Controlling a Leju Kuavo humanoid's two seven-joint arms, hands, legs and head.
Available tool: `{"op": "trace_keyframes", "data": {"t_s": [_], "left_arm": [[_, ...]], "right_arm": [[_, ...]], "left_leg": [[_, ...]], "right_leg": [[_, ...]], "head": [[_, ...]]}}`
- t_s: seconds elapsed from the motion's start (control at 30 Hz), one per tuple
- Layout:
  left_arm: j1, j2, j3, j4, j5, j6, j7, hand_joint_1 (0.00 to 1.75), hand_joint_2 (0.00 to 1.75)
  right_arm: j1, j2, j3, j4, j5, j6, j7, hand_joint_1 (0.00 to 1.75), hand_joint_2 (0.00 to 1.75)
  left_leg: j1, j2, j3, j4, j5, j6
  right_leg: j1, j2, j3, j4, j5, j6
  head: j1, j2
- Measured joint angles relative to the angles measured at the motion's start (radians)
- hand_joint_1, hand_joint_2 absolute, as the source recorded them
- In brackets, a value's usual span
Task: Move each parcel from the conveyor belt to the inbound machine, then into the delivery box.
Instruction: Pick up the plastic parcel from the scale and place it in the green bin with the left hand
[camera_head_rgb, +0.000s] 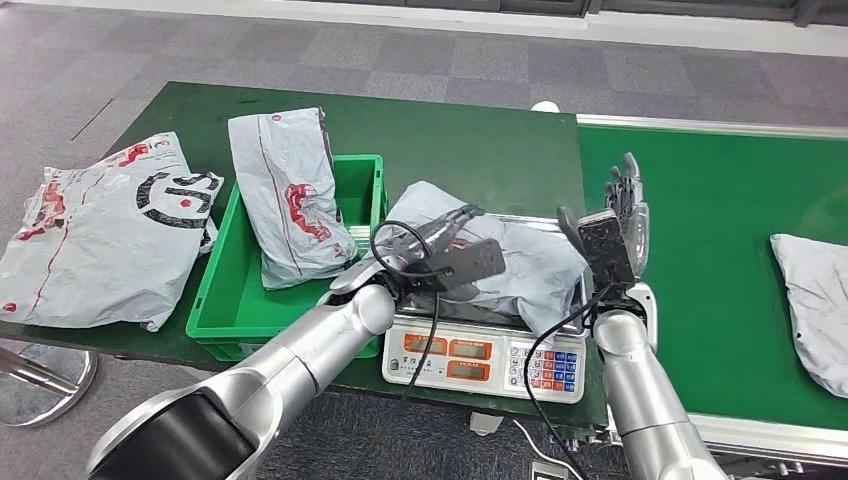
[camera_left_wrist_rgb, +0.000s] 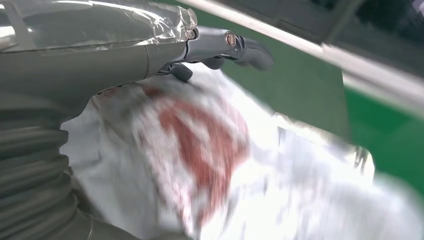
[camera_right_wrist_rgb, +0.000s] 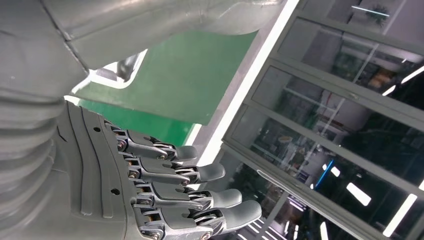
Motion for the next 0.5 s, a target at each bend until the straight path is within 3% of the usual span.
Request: {"op": "trace_keyframes", "data": {"t_s": [0.27,0.3,0.4,0.43,0.5], "left_arm": [[-0.004,0.000,-0.259,0.002,-0.100,-0.085,0.035,0.00,1.75],[-0.004,0.000,-0.279,0.002,-0.104,-0.089,0.036,0.32,1.75],[-0.008,0.000,-0.331,0.002,-0.117,-0.118,0.038,1.63,1.75],[-0.011,0.000,-0.348,0.002,-0.123,-0.131,0.043,1.75,1.75],[-0.016,0.000,-0.389,-0.001,-0.147,-0.145,0.067,1.75,1.75]], "right_arm": [[-0.073,-0.032,-0.020,0.125,-0.037,0.009,-0.033,0.00,1.75],[-0.078,-0.034,-0.021,0.134,-0.038,0.008,-0.034,0.00,1.75],[-0.087,-0.039,-0.021,0.158,-0.039,0.005,-0.034,0.00,1.75],[-0.090,-0.040,-0.021,0.166,-0.039,0.002,-0.034,0.00,1.75],[-0.094,-0.041,-0.021,0.180,-0.039,-0.005,-0.038,0.00,1.75]], "left_leg": [[0.000,0.000,0.000,0.000,0.000,0.000],[0.000,0.000,0.000,0.000,0.000,0.000],[0.000,0.000,0.000,0.000,0.000,0.000],[0.000,0.000,0.000,0.000,0.000,0.000],[0.000,0.000,0.000,0.000,0.000,0.000]], "right_leg": [[0.000,0.000,0.000,0.000,0.000,0.000],[0.000,0.000,0.000,0.000,0.000,0.000],[0.000,0.000,0.000,0.000,0.000,0.000],[0.000,0.000,0.000,0.000,0.000,0.000],[0.000,-0.001,0.001,0.000,0.000,0.000]], "head": [[0.000,0.000],[0.000,0.000],[0.000,0.000],[0.000,0.000],[0.000,0.000]]}}
